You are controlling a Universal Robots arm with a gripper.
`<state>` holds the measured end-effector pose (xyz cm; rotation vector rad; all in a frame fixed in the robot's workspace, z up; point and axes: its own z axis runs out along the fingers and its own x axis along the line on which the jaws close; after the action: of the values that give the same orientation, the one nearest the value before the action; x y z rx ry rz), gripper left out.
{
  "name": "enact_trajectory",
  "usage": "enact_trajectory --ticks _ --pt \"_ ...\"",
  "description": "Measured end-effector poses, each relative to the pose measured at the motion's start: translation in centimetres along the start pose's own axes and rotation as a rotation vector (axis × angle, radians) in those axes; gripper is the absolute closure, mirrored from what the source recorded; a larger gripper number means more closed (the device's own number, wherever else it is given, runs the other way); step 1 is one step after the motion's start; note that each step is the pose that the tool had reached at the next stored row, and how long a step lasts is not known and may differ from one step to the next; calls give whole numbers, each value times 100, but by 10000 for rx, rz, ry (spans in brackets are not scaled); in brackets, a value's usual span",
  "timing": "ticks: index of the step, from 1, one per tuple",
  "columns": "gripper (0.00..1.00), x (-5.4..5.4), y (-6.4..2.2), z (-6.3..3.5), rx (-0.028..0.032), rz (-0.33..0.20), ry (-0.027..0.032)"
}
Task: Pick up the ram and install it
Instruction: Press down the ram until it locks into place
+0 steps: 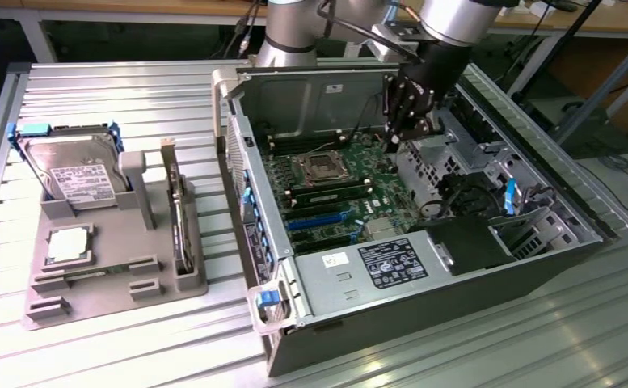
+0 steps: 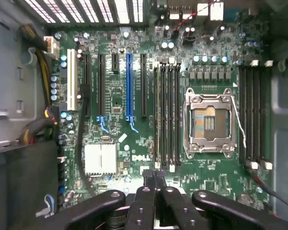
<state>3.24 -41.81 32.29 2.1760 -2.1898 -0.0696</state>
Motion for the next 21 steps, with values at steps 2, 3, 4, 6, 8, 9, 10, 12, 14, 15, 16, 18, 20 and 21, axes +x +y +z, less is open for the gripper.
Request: enact_trajectory --ticks 2,3,4,6,8,9,10,12,14,15,16,18,20,21 --pt "90 -15 4 -103 -11 25 121" --pt "90 -15 5 -105 -11 24 119" --pt "90 -15 5 -110 -12 25 122" --pt "90 -15 6 -115 -12 25 123" --pt "90 -15 6 -118 -12 25 122" --pt "90 -15 6 -120 -12 24 122" --pt "90 -15 6 -121 -12 25 122" --pt "90 -15 6 -128 -12 25 122" --pt "90 -15 7 -129 -15 218 110" --pt "90 -15 7 -129 -20 660 78" --pt "90 -15 7 -129 -23 926 59" --pt "90 -15 7 -129 -27 1263 36" --pt "90 -15 7 -129 -40 2284 -37" --pt "90 -15 7 -129 -45 2644 -63"
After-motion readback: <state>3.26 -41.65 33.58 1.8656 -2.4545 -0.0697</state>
